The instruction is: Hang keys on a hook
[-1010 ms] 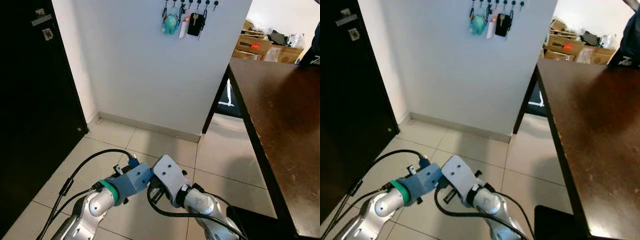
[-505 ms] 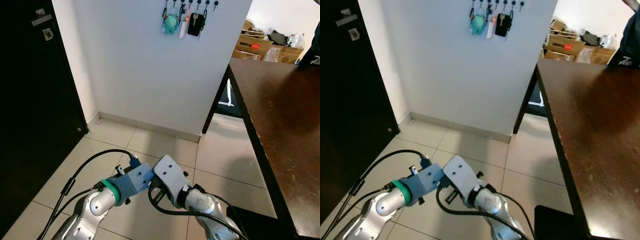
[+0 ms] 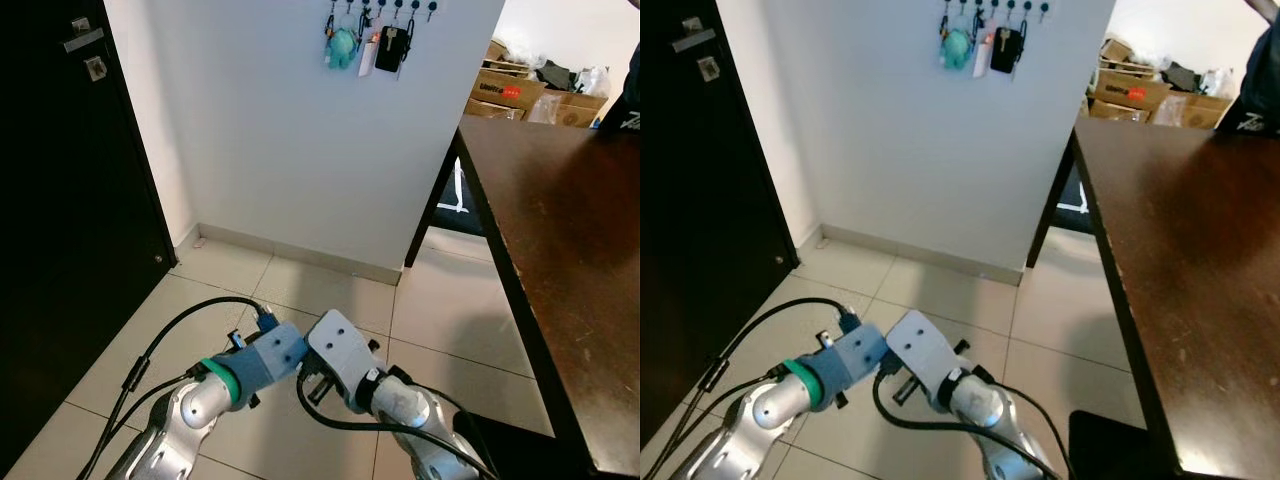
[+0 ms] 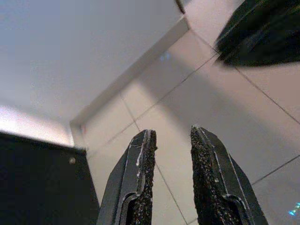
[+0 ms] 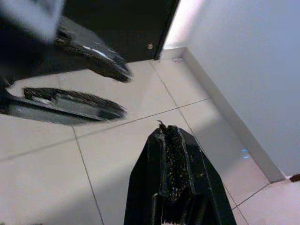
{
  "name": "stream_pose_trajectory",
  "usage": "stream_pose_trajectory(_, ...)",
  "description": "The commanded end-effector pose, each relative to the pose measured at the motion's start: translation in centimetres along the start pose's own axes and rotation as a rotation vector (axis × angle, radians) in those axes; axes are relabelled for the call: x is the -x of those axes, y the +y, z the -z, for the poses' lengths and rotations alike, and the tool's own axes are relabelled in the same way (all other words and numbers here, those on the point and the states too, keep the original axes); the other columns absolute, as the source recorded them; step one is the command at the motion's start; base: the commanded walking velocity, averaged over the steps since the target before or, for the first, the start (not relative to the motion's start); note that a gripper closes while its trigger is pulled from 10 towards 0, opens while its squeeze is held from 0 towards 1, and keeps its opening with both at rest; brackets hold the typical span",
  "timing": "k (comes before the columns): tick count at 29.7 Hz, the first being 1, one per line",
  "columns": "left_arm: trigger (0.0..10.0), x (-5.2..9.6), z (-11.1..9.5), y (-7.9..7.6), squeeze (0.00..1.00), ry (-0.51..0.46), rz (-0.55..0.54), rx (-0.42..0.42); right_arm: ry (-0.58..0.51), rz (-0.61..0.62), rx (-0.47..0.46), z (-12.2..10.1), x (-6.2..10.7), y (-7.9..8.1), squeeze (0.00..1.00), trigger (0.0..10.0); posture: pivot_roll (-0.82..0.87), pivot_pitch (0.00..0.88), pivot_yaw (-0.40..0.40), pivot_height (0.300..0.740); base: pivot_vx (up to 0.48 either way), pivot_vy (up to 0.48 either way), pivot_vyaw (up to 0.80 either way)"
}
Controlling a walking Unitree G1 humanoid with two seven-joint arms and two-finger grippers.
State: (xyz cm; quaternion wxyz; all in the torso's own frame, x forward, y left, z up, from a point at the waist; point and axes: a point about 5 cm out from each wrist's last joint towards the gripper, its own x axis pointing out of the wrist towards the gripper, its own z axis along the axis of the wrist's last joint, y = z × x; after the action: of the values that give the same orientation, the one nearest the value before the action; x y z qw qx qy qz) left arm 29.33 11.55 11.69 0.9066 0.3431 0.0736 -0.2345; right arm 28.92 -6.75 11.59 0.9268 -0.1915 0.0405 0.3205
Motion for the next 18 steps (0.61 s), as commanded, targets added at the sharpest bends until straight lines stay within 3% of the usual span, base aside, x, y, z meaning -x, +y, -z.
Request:
stream_pose_trajectory(1, 10.0, 0.2, 0.1, 0.8, 0.0, 0.039, -0.024, 0.066, -0.014, 0.066, -0.071, -0.2, 0.3, -0.7, 0.0, 10.0, 0.06, 0.052, 0.05, 0.74, 0.0, 0.0, 0.0)
stream_pose_trajectory(2, 10.0, 0.4, 0.1, 2.0, 0.0, 0.015, -0.089, 0.222, -0.051, 0.201, -0.171, -0.5, 1.0, -2.4, 0.0, 10.0, 0.06, 0.056, 0.051, 0.74, 0.0, 0.0, 0.0)
stream_pose_trajectory(3, 10.0, 0.4, 0.1, 2.0, 0.0, 0.015, -0.089, 0.222, -0.051, 0.201, -0.171, -0.5, 1.0, -2.4, 0.0, 10.0, 0.06, 0.056, 0.051, 0.74, 0.0, 0.0, 0.0)
stream_pose_trajectory(4, 10.0, 0.8, 0.8, 2.8, 0.0, 0.045, -0.132, 0.358, -0.082, 0.318, -0.298, -0.5, 1.9, -3.9, 0.0, 10.0, 0.06, 0.056, 0.051, 0.74, 0.0, 0.0, 0.0)
stream_pose_trajectory(5, 10.0, 1.2, 1.1, 2.9, 0.0, 0.014, -0.089, 0.568, -0.166, 0.347, -0.464, -0.5, 2.6, -4.7, 0.0, 10.0, 0.05, 0.059, 0.053, 0.74, 0.0, 0.0, 0.0)
stream_pose_trajectory(9, 10.0, 1.2, 1.1, 2.9, 0.0, 0.014, -0.089, 0.568, -0.166, 0.347, -0.464, -0.5, 2.6, -4.7, 0.0, 10.0, 0.05, 0.059, 0.053, 0.74, 0.0, 0.0, 0.0)
stream_pose_trajectory(10, 10.0, 1.5, 1.1, 3.0, 0.0, -0.021, -0.087, 0.676, -0.336, 0.264, -0.651, -1.2, 3.0, -4.9, 0.0, 10.0, 0.06, 0.059, 0.052, 0.74, 0.0, 0.0, 0.0)
stream_pose_trajectory(11, 10.0, 1.5, 1.1, 3.0, 0.0, -0.021, -0.087, 0.676, -0.336, 0.264, -0.651, -1.2, 3.0, -4.9, 0.0, 10.0, 0.06, 0.059, 0.052, 0.74, 0.0, 0.0, 0.0)
stream_pose_trajectory(12, 10.0, 1.7, 1.0, 3.1, 0.0, -0.037, -0.105, 0.728, -0.333, 0.337, -0.685, -0.8, 3.3, -5.5, 0.0, 10.0, 0.06, 0.057, 0.052, 0.74, 0.0, 0.0, 0.0)
stream_pose_trajectory(14, 10.0, 1.7, 1.0, 3.1, 0.0, -0.037, -0.105, 0.728, -0.333, 0.337, -0.685, -0.8, 3.3, -5.5, 0.0, 10.0, 0.06, 0.057, 0.052, 0.74, 0.0, 0.0, 0.0)
stream_pose_trajectory(15, 10.0, 2.0, 0.3, 3.5, 0.0, -0.119, -0.149, 0.79, -0.241, 0.355, -0.651, -0.5, 2.9, -5.1, 0.0, 10.0, 0.05, 0.055, 0.051, 0.74, 0.0, 0.0, 0.0)
stream_pose_trajectory(18, 10.0, 2.4, -0.6, 3.8, 0.0, -0.19, -0.154, 0.82, -0.167, 0.363, -0.6, -0.2, 2.8, -4.6, 0.0, 10.0, 0.05, 0.055, 0.051, 0.74, 0.0, 0.0, 0.0)
